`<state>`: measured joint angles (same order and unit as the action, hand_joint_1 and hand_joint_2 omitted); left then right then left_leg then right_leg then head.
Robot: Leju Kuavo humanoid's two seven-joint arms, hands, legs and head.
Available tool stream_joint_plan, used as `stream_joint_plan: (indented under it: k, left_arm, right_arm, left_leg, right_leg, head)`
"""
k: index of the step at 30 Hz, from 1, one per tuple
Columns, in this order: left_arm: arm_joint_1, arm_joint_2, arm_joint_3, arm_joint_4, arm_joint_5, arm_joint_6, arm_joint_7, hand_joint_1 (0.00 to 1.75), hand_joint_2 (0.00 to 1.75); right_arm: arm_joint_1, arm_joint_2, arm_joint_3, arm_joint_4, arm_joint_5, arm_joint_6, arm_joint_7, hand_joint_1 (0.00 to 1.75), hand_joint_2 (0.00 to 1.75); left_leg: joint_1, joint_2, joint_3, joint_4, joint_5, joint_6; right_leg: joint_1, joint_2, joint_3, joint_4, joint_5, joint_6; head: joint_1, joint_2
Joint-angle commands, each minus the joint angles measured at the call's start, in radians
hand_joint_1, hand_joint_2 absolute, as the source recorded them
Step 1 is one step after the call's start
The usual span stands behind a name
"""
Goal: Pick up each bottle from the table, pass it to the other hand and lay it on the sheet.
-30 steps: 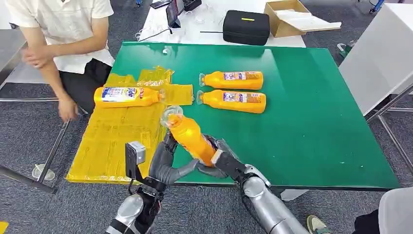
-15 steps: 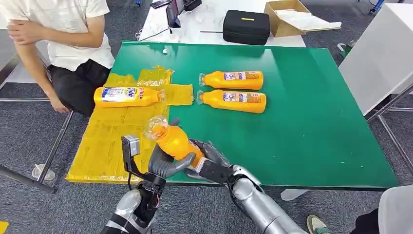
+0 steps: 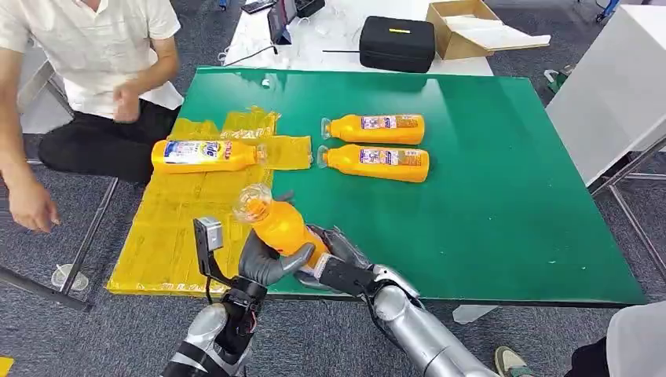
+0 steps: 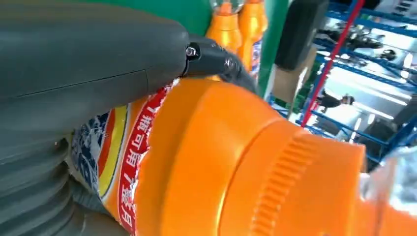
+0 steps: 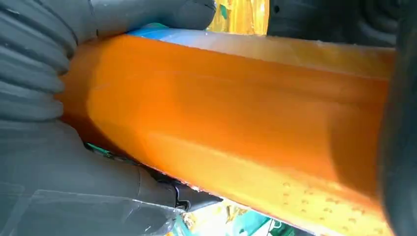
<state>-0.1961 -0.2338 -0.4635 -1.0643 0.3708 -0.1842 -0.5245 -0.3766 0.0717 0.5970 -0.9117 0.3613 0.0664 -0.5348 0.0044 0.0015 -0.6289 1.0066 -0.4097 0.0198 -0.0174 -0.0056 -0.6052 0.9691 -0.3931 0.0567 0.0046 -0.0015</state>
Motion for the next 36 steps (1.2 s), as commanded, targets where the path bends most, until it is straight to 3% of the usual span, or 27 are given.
stream_joint_plan:
  k: [1,9,17,22,27,32,36]
  left_arm:
    - [-0.025,0.009,0.02,0.005,0.005,0.012,-0.012,1.75,1.75]
    - [-0.007,-0.017,0.135,-0.058,0.087,0.156,0.018,1.75,1.75]
    - [-0.002,-0.005,0.151,-0.1,0.068,0.288,0.026,1.75,1.75]
    - [-0.061,0.068,0.076,-0.022,-0.277,0.565,-0.046,1.69,1.75]
    - [-0.062,0.071,0.082,-0.022,-0.275,0.564,-0.047,1.69,1.75]
    - [-0.165,0.154,-0.012,0.141,-0.801,0.777,0.101,1.75,1.75]
    - [-0.213,0.212,0.01,0.209,-1.173,0.742,0.256,1.75,1.75]
  right_arm:
    - [0.022,0.002,-0.003,0.046,-0.036,-0.001,-0.003,0.0,1.75]
    - [0.098,0.041,-0.063,-0.004,-0.089,-0.056,-0.014,0.0,1.75]
    - [0.145,0.042,-0.097,-0.063,-0.107,-0.132,-0.045,0.0,1.75]
    - [0.199,0.02,-0.115,-0.132,-0.081,-0.192,-0.056,0.0,1.75]
    - [0.197,0.019,-0.117,-0.132,-0.081,-0.192,-0.056,0.0,1.75]
    - [0.194,0.024,-0.163,-0.133,-0.017,-0.27,-0.095,0.0,1.75]
    - [0.228,0.037,-0.27,-0.178,-0.009,-0.298,-0.118,0.0,1.75]
  left_leg:
    - [0.001,-0.001,0.004,0.0,-0.002,-0.001]
    - [0.002,0.0,0.003,0.001,-0.002,-0.001]
    - [0.001,0.0,0.001,0.0,-0.001,-0.001]
    - [0.001,-0.002,0.001,-0.001,0.0,-0.001]
    - [0.001,-0.001,0.001,-0.001,0.0,-0.001]
    - [0.001,-0.001,0.002,-0.001,0.0,-0.001]
    - [0.001,-0.001,0.003,-0.001,0.0,-0.001]
  right_leg:
    - [0.001,-0.001,0.004,0.0,-0.002,-0.003]
    - [0.002,0.001,0.004,0.0,-0.002,-0.003]
    - [0.001,0.0,0.001,0.0,-0.001,-0.002]
    - [0.001,-0.002,0.001,0.0,-0.001,-0.002]
    - [0.001,0.0,0.001,0.0,0.0,-0.002]
    - [0.001,-0.001,0.001,-0.001,0.0,-0.002]
    - [0.001,-0.001,0.003,0.0,-0.001,-0.003]
  head:
    - [0.0,0.0]
    - [0.0,0.0]
    - [0.0,0.0]
    - [0.0,0.0]
    - [-0.001,0.0]
    - [0.0,0.0]
    - [-0.001,0.0]
